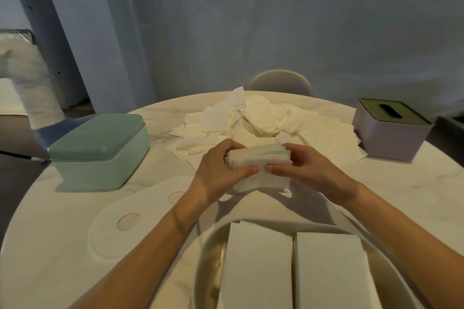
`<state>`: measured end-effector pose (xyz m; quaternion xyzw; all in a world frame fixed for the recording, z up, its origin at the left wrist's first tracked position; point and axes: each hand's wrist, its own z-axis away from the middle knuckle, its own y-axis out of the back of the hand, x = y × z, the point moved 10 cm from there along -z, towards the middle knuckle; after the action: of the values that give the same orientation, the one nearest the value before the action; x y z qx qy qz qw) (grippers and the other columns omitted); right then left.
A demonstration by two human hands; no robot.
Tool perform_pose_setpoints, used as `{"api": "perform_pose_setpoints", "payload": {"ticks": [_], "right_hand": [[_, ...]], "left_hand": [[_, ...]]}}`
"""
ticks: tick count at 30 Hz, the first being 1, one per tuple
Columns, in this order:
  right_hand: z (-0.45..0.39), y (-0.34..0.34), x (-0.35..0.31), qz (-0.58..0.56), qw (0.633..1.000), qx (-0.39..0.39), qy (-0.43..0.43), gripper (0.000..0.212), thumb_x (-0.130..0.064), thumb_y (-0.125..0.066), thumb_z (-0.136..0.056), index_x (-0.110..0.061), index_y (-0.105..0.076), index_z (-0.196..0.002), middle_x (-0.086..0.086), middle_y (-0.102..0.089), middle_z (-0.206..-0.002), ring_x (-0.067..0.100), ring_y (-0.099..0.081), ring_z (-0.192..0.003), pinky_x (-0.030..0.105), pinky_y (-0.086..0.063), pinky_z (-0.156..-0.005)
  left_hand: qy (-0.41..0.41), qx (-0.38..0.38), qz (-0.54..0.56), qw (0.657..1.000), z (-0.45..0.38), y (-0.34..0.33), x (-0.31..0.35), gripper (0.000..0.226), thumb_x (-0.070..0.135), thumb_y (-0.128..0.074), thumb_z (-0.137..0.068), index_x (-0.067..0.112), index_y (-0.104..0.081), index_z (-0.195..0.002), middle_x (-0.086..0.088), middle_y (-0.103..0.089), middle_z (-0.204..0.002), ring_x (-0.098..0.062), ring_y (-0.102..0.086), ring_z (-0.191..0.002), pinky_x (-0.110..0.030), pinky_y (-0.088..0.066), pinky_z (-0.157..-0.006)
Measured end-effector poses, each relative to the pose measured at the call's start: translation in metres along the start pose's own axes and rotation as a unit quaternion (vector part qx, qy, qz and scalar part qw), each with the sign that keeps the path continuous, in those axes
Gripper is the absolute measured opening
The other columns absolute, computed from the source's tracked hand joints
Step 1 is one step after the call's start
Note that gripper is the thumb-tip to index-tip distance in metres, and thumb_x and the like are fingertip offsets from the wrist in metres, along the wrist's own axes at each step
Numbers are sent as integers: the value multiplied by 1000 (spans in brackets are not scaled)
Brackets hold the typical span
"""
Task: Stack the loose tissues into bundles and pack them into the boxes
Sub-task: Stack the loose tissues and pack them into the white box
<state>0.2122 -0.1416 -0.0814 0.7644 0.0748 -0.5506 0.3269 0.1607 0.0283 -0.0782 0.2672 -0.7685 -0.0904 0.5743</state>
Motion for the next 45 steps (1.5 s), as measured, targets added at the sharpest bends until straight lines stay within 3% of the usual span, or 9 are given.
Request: {"api": "perform_pose_setpoints", "payload": {"ticks": [5,9,12,17,22,25,30,35,45], "right_hand": [[3,-15,11,-76,995,64,-13,38,-8,-71,-90,-23,-61,-124,-5,-71,-109,5,-68,-94,14,-53,-67],[4,-35,19,-249,963,89,-51,71,3,-71,-88,-42,-44,-137,-1,-54,-125,29,-59,-110,40,-64,-70],[-1,-50,15,-282,956,67,-54,81,3,-72,-88,-57,-43,-134,-1,-55,-125,35,-61,-109,60,-60,-78],[-9,-46,-1,-152,986,60,38,86,-20,-76,-84,-56,-29,-146,-8,-51,-135,28,-60,-115,42,-63,-85],[-11,-34,-1,-21,995,5,100,79,-23,-72,-90,-46,-26,-151,-7,-46,-142,11,-58,-118,23,-56,-89],[-7,-19,1,32,993,-9,113,66,-27,-71,-94,-44,-39,-149,-19,-45,-147,4,-53,-126,26,-53,-99],[-7,3,5,70,993,14,94,50,-30,-79,-86,-28,-62,-133,-11,-68,-123,14,-65,-111,35,-57,-97],[-2,-4,12,64,997,-30,22,37,-26,-79,-86,-34,-68,-120,-11,-73,-113,11,-67,-106,28,-55,-93],[58,21,-51,-94,993,-42,-61,53,-38,-66,-84,-18,-61,-133,-1,-72,-123,21,-70,-111,33,-60,-89]], "left_hand": [[20,81,143,986,7,-13,-2,27,27,-68,-98,27,-52,-121,18,-56,-112,-10,-58,-102,-12,-55,-72],[100,149,212,961,7,-20,-19,26,51,-54,-102,33,-50,-120,10,-57,-118,-20,-59,-112,-43,-61,-93],[99,171,207,958,8,-15,-23,24,48,-48,-105,30,-52,-120,10,-60,-115,-16,-61,-108,-41,-61,-93],[97,180,195,959,4,-9,-30,14,32,-45,-109,27,-57,-115,14,-60,-109,-14,-60,-104,-42,-62,-91],[113,78,240,961,4,-20,-24,23,40,-43,-109,24,-59,-111,5,-61,-113,-22,-61,-107,-40,-64,-76],[85,-25,100,991,0,-23,-15,53,64,-61,-88,26,-52,-124,6,-59,-122,-14,-60,-105,-25,-58,-80],[-25,-74,-55,995,-3,-12,-12,49,38,-87,-79,26,-61,-119,10,-66,-111,-11,-63,-100,-25,-55,-82],[-54,-59,-26,996,0,0,-3,37,26,-92,-74,24,-74,-107,14,-73,-100,2,-63,-93,-21,-51,-82],[44,-158,119,979,44,9,67,40,47,-72,-84,20,-69,-113,1,-72,-108,-17,-69,-101,-26,-61,-85]]}}
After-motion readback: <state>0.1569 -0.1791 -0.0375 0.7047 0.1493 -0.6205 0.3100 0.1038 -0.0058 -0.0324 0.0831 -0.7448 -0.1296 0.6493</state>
